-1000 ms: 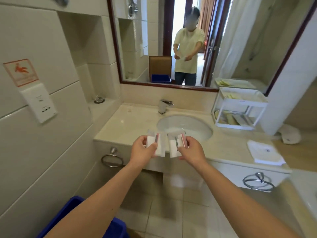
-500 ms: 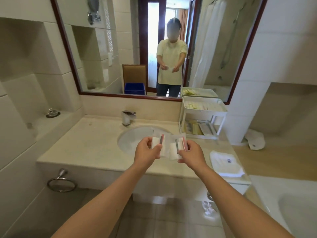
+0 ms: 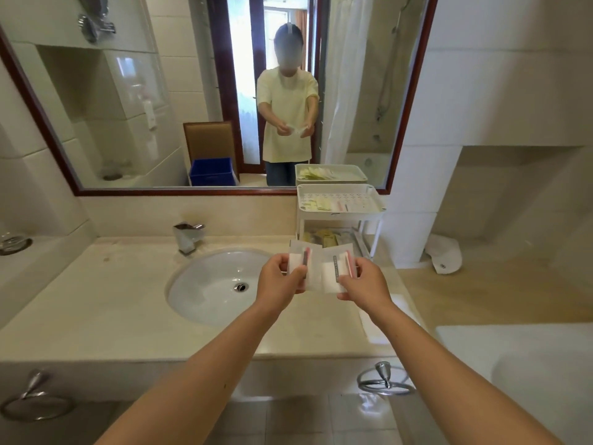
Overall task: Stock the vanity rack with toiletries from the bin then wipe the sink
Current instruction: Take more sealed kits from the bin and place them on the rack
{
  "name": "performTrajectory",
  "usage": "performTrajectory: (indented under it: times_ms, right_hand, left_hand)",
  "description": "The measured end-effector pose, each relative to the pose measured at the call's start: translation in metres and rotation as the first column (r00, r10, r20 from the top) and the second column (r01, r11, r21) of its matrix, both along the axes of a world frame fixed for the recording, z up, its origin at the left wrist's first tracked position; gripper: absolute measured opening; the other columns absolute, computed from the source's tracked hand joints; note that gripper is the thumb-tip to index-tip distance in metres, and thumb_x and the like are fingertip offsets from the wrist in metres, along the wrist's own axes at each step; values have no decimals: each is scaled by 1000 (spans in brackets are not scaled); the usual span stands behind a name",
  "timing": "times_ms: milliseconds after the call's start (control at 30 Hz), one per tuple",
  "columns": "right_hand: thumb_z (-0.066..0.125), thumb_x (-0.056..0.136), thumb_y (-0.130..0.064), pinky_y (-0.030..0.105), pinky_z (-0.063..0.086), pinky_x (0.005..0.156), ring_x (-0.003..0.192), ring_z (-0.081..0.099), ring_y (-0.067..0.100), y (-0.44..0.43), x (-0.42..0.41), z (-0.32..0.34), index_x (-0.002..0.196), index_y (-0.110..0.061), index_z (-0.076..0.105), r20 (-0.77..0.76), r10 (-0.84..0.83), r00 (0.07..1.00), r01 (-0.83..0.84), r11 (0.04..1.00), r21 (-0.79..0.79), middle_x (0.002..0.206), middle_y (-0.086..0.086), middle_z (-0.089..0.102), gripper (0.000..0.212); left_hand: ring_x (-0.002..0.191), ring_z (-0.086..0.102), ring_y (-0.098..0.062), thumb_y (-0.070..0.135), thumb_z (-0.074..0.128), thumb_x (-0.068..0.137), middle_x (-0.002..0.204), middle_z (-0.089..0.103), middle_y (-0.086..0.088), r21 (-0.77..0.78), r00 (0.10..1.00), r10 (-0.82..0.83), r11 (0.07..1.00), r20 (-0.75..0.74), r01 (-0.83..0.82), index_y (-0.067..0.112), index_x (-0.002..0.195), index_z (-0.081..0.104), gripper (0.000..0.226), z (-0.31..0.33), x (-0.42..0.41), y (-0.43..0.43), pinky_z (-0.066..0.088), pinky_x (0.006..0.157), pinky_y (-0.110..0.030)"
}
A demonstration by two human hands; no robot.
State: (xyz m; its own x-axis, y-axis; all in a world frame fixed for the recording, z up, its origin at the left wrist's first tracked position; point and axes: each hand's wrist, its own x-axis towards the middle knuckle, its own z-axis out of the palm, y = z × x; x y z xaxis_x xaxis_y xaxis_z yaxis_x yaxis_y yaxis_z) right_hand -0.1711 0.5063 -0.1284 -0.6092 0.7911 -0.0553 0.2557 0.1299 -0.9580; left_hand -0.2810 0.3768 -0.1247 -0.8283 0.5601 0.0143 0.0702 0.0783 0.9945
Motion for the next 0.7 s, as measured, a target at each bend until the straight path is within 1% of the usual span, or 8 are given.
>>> performTrajectory:
  times_ms: [67,200,300,400,500,567,633,700]
  right_hand:
    - [60,85,0,39,61,70,87,65,23,16,-7,0,108,-15,59,0,-14,1000,14,1000,-4,100,2,61,27]
    - [58,86,1,36,61,68,83,64,20,59,-32,1,100,-18,60,-14,-53,999,52,999,-11,95,0,61,23]
    - [55,87,0,38,61,70,80,64,18,93,-58,4,99,-13,60,-4,-71,997,71,997,-1,94,1,60,18]
    - [46,91,-2,35,61,68,87,65,20,126,-86,11,104,-10,60,-21,-79,997,79,997,-15,102,4,62,21]
    - [43,95,-5,33,61,65,92,64,22,155,-110,17,107,-7,58,-30,-100,995,98,994,-37,105,6,61,20]
    - [43,96,-6,31,61,61,95,62,23,172,-123,19,106,-6,58,-47,-114,992,111,992,-51,105,6,61,18]
    - [44,96,-7,31,61,61,94,62,21,187,-132,21,105,-5,58,-43,-131,990,129,990,-56,103,5,59,17]
    - [44,96,-7,33,61,61,94,62,23,202,-137,22,104,-2,58,-39,-153,987,151,987,-59,101,6,59,17]
  left_hand:
    - [75,64,-11,12,66,87,95,62,-3,11,1000,-5,1000,11,4,15,101,59,16,-2,-8,20,59,63,-26]
    - [72,65,-10,12,66,87,96,64,-4,14,999,-26,1000,25,26,11,104,59,18,-3,-36,67,59,63,-25]
    - [74,66,-12,13,66,87,94,66,-3,19,999,-34,999,33,33,14,99,59,13,0,-64,103,59,65,-27]
    - [77,68,-18,15,65,87,89,70,-6,12,998,-59,998,14,59,15,95,63,9,6,-94,138,59,75,-35]
    - [83,68,-19,15,64,88,89,72,-5,-16,995,-102,995,-5,102,11,99,66,12,10,-122,170,58,76,-33]
    - [87,68,-18,15,64,89,92,71,-3,-28,993,-121,992,0,121,12,102,65,14,14,-136,189,58,78,-34]
    - [88,67,-15,15,64,88,94,70,-2,-46,991,-133,990,-10,133,13,102,64,14,16,-147,207,57,76,-32]
    - [88,67,-16,14,64,87,93,70,-2,-50,991,-136,990,-18,134,12,100,64,13,17,-155,225,57,75,-31]
